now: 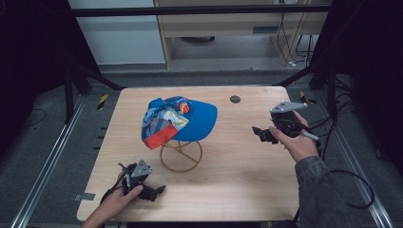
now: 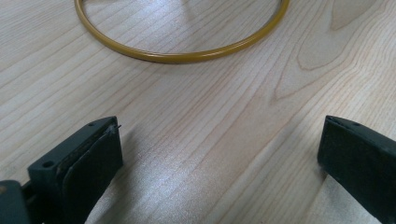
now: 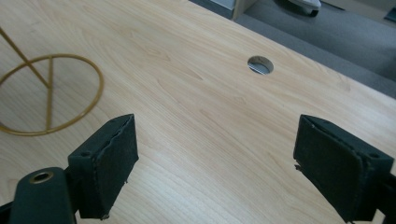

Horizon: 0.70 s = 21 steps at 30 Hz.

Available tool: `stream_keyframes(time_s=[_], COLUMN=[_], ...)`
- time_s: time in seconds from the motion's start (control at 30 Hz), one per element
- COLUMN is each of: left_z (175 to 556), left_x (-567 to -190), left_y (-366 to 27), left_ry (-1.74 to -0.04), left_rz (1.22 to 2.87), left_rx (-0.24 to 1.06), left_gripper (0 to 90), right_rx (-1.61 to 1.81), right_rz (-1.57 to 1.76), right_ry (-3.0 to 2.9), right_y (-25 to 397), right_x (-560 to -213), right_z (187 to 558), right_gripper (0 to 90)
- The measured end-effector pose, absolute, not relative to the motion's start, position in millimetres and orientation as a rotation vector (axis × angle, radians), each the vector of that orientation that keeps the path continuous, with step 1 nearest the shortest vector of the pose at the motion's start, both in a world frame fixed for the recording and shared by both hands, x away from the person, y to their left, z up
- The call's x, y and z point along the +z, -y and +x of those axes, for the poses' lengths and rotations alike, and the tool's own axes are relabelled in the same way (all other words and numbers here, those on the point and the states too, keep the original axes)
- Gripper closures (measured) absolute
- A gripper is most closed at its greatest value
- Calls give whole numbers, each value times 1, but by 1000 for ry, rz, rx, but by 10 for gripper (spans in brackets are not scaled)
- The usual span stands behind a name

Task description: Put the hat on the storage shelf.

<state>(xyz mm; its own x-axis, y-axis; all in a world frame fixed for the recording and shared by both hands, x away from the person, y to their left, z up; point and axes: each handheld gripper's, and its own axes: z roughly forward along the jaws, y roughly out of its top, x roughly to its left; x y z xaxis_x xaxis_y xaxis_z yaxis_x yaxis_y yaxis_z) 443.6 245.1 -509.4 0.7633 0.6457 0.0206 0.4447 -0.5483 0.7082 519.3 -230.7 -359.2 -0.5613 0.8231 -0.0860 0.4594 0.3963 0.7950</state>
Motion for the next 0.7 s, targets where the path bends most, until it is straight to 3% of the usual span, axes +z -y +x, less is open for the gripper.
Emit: stream_keyframes(time_s=[0.7], left_z=[444], left_x=[-509], left_y=[-245], left_ry=[-806], left_rz=[2243], left_rx=[363], left_gripper=[0], right_rx=[968], right_rz=[1185], right_ry=[-2227], right_y=[230], right_x=[-431], right_z=[522], right_gripper=[134])
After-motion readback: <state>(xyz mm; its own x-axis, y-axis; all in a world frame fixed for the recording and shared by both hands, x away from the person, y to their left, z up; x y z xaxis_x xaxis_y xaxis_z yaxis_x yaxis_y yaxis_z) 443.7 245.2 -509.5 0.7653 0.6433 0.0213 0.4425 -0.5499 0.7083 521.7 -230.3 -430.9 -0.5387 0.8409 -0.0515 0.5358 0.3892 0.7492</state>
